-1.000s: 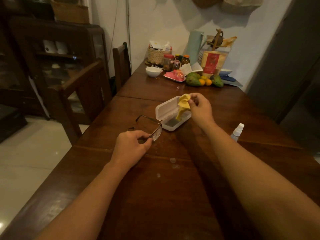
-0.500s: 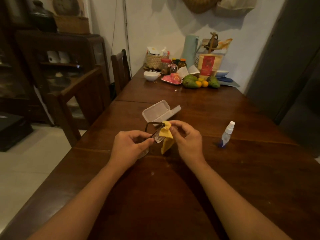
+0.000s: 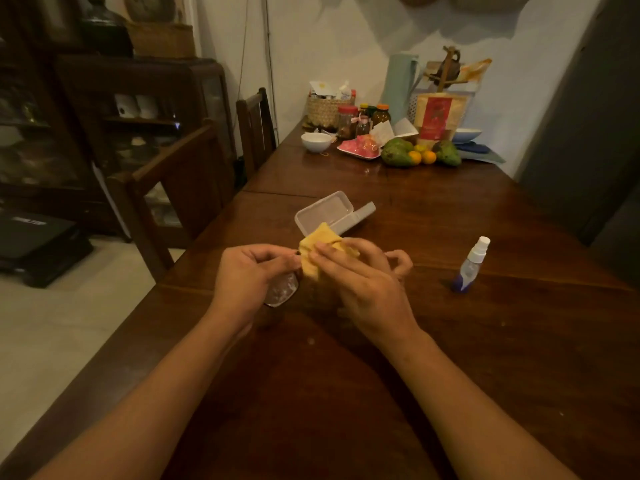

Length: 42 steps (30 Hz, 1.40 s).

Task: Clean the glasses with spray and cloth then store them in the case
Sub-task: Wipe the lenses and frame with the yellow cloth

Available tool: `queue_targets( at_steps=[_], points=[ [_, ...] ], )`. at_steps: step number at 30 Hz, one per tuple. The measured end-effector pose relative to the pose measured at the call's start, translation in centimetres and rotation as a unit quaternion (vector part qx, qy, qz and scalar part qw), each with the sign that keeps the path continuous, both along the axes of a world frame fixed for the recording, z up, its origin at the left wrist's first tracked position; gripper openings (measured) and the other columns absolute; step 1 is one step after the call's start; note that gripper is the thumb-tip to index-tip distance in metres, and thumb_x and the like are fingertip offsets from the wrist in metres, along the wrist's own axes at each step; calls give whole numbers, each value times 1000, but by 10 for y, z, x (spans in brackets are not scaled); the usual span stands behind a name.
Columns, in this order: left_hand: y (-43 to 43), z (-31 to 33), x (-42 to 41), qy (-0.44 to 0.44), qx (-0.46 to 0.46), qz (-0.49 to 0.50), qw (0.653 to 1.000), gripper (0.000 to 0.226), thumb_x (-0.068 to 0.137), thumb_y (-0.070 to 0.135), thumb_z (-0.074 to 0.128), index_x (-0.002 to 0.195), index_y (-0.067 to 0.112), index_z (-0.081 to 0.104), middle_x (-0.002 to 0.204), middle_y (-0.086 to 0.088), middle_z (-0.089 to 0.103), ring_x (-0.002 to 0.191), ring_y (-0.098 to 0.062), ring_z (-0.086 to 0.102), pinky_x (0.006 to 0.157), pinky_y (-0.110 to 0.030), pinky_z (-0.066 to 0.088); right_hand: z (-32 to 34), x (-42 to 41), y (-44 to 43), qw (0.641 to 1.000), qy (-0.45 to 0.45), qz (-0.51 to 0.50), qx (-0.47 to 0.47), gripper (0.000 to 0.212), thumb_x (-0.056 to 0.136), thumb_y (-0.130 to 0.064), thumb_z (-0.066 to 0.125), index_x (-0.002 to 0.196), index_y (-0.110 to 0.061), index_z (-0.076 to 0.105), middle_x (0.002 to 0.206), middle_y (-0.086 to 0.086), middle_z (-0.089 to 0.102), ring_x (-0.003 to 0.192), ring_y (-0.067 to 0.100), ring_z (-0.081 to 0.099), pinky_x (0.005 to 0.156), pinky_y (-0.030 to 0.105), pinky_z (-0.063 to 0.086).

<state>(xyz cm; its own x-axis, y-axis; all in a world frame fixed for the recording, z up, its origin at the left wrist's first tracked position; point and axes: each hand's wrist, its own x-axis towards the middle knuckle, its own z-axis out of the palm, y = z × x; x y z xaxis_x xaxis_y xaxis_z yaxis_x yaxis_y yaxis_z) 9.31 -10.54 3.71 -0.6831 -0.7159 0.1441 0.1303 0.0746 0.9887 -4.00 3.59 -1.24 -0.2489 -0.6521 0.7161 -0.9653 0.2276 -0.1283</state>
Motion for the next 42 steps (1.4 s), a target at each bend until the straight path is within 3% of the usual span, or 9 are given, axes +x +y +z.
queue_targets(
  at_steps=[5, 9, 14, 18, 22, 27, 32, 35, 42],
  points=[
    [2, 2, -1, -1, -11, -14, 1000, 4, 75, 4, 79, 75, 8, 78, 73, -8, 77, 66, -15, 72, 61, -23, 55, 5, -3, 3, 998, -30, -64, 5, 50, 102, -41, 41, 151, -34, 37, 150, -8, 50, 145, 27, 25, 94, 58, 41],
    [0, 3, 2, -3, -1, -15, 1000, 8, 75, 2, 78, 76, 10, 79, 75, -11, 77, 68, -18, 72, 64, -27, 56, 7, 9, 0, 998, -7, -54, 32, 44, 102, -44, 41, 146, -41, 44, 159, 4, 36, 142, 31, 21, 98, 54, 40],
    [0, 5, 4, -6, -3, -6, 1000, 9, 75, 2, 78, 72, 11, 79, 73, -11, 76, 66, -20, 71, 62, -28, 58, 2, -6, 5, 999, 40, -26, -17, 36, 101, -35, 51, 136, -37, 57, 151, -5, 49, 137, 32, 29, 88, 57, 46],
    [4, 7, 4, 4, 8, -28, 1000, 11, 76, 2, 77, 73, 12, 80, 76, -12, 77, 69, -20, 72, 65, -28, 59, 5, 1, 2, 999, 36, -13, -35, 42, 102, -35, 50, 142, -26, 54, 149, -10, 51, 142, 31, 29, 100, 53, 41],
    [1, 7, 6, 7, 5, -24, 1000, 14, 78, 0, 74, 75, 12, 79, 80, -14, 77, 75, -25, 74, 71, -33, 60, 5, 7, 5, 998, 67, 10, -2, 45, 101, -39, 47, 145, -32, 48, 151, -16, 46, 147, 19, 21, 97, 56, 40],
    [0, 7, 5, 0, -5, -22, 1000, 10, 76, 3, 77, 71, 12, 79, 76, -15, 76, 72, -24, 73, 69, -33, 58, 7, 0, 8, 998, 40, -25, -28, 45, 95, -38, 52, 139, -29, 56, 143, -12, 56, 145, 20, 26, 96, 55, 39],
    [-1, 6, 5, -2, -11, -30, 999, 17, 77, -2, 74, 71, 13, 79, 77, -13, 77, 74, -23, 74, 72, -33, 57, 5, 11, 2, 998, 66, -4, 11, 51, 96, -42, 51, 145, -31, 49, 152, -13, 45, 145, 22, 27, 97, 48, 31],
    [-2, 7, 7, 6, 3, -28, 1000, 15, 75, -2, 75, 70, 11, 79, 74, -12, 76, 69, -22, 73, 68, -30, 57, 6, 0, 9, 995, 97, 7, 1, 45, 96, -39, 52, 141, -34, 54, 148, -15, 50, 142, 21, 33, 97, 47, 30],
    [2, 7, 4, 7, -4, -30, 1000, 8, 76, -2, 75, 74, 6, 78, 72, -12, 76, 68, -21, 73, 66, -29, 57, 4, 5, 2, 998, 62, -26, -23, 52, 95, -44, 48, 144, -28, 51, 152, -13, 45, 140, 21, 35, 101, 45, 32]
  ],
)
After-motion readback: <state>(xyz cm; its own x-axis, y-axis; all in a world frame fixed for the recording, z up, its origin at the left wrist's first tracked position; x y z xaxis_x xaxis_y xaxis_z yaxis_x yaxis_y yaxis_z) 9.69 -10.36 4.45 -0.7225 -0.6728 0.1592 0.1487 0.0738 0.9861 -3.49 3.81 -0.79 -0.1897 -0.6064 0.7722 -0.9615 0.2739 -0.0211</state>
